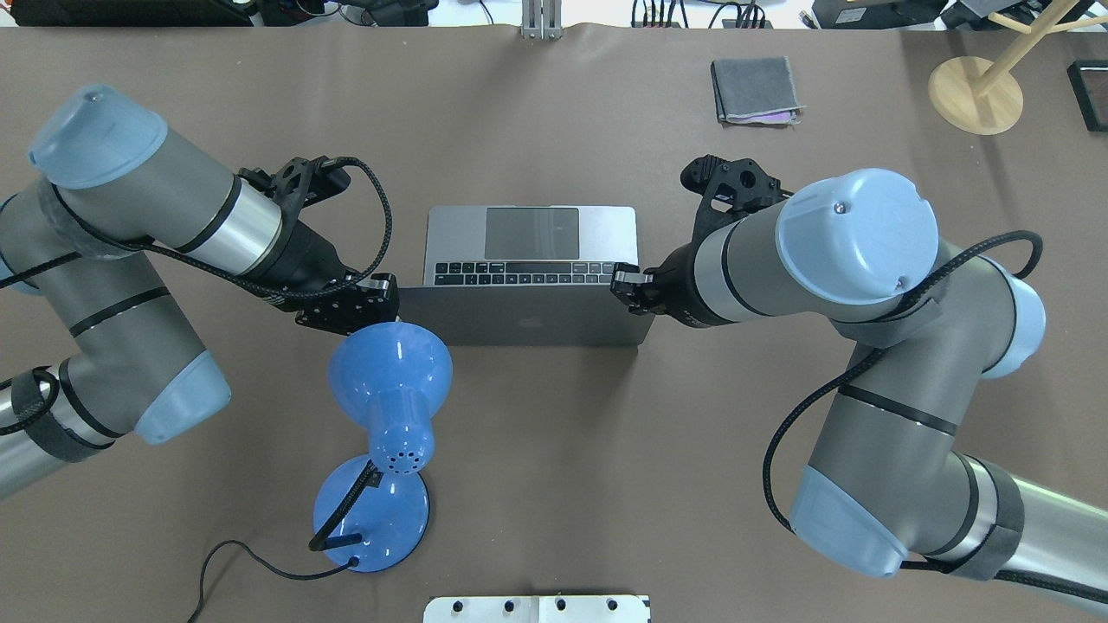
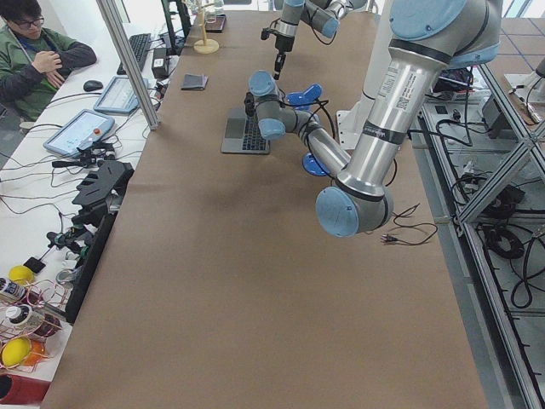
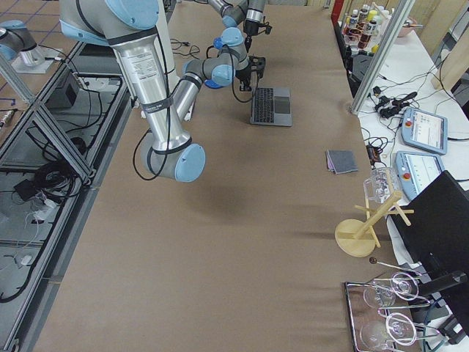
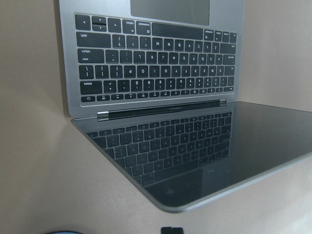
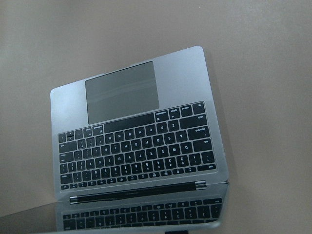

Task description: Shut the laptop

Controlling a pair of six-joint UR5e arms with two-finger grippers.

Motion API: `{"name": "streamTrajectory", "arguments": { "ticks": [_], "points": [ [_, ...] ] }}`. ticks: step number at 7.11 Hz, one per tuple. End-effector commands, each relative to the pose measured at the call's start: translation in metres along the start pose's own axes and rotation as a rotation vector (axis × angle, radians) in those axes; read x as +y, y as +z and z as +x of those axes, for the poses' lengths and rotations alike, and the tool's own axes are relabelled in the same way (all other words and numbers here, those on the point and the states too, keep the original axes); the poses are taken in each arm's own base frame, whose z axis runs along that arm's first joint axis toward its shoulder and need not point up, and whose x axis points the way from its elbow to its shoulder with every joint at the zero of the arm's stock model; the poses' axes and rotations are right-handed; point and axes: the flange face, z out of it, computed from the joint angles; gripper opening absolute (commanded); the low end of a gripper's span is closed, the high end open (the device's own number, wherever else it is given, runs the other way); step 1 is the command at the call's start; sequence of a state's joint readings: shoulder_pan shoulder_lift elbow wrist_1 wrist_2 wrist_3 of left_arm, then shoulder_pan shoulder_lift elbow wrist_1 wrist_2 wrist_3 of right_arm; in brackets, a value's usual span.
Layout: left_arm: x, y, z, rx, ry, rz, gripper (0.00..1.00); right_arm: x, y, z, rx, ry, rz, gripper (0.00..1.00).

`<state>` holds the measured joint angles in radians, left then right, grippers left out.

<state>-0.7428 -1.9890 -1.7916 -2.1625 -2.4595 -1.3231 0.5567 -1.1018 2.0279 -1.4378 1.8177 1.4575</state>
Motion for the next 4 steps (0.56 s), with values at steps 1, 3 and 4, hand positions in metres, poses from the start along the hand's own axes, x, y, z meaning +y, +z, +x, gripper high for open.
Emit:
{"name": "streamTrajectory", "arguments": {
  "ticks": [1, 3, 4],
  "points": [
    [-0.019, -0.002, 0.007, -0.001, -0.003, 0.019, 0.00, -0.012, 0.006, -0.001, 0.013, -0.003, 0.013, 0.00],
    [-0.042, -0.005, 0.007, -0.010, 0.000, 0.042, 0.00, -0.019, 0.007, -0.001, 0.018, -0.006, 0.022, 0.00],
    [-0.054, -0.009, -0.003, -0.026, 0.017, 0.057, 0.00, -0.027, 0.013, -0.007, 0.025, -0.004, 0.029, 0.00]
  ]
}}
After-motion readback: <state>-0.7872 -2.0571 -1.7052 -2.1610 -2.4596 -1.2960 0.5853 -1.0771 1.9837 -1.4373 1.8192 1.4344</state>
